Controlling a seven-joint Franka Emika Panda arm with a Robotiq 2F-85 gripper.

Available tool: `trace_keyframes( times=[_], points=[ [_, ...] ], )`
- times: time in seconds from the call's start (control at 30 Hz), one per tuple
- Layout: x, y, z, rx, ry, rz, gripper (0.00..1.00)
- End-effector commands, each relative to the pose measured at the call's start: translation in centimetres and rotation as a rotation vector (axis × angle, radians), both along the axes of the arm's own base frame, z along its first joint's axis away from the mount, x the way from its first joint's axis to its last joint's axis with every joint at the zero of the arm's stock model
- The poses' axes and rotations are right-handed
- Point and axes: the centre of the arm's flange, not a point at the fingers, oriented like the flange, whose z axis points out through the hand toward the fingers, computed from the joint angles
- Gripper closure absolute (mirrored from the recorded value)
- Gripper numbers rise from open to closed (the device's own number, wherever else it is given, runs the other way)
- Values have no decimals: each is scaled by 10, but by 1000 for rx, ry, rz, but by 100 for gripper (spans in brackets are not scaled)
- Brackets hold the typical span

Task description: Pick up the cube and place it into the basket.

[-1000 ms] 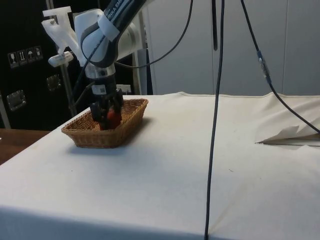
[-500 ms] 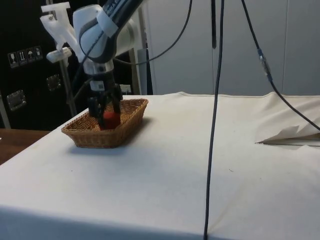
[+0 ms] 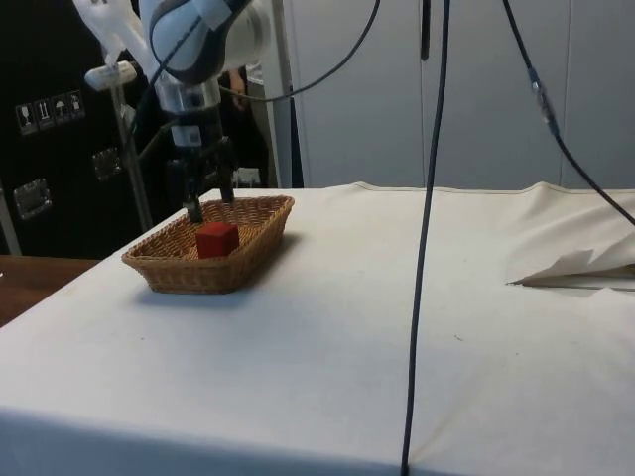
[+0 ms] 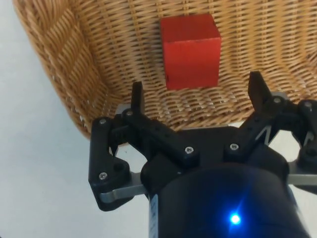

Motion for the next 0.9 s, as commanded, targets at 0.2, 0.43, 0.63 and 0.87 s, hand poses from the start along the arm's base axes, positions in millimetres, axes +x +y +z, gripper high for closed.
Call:
trace_keyframes(
  times=[0.2, 0.43, 0.63, 0.87],
  points=[
    [-1, 0, 21, 2, -3, 10, 0],
    [-1, 0, 38, 7, -9, 17, 0],
    [-1, 0, 50, 11, -17, 23, 0],
    [-2, 0, 65, 16, -22, 30, 0]
  ],
)
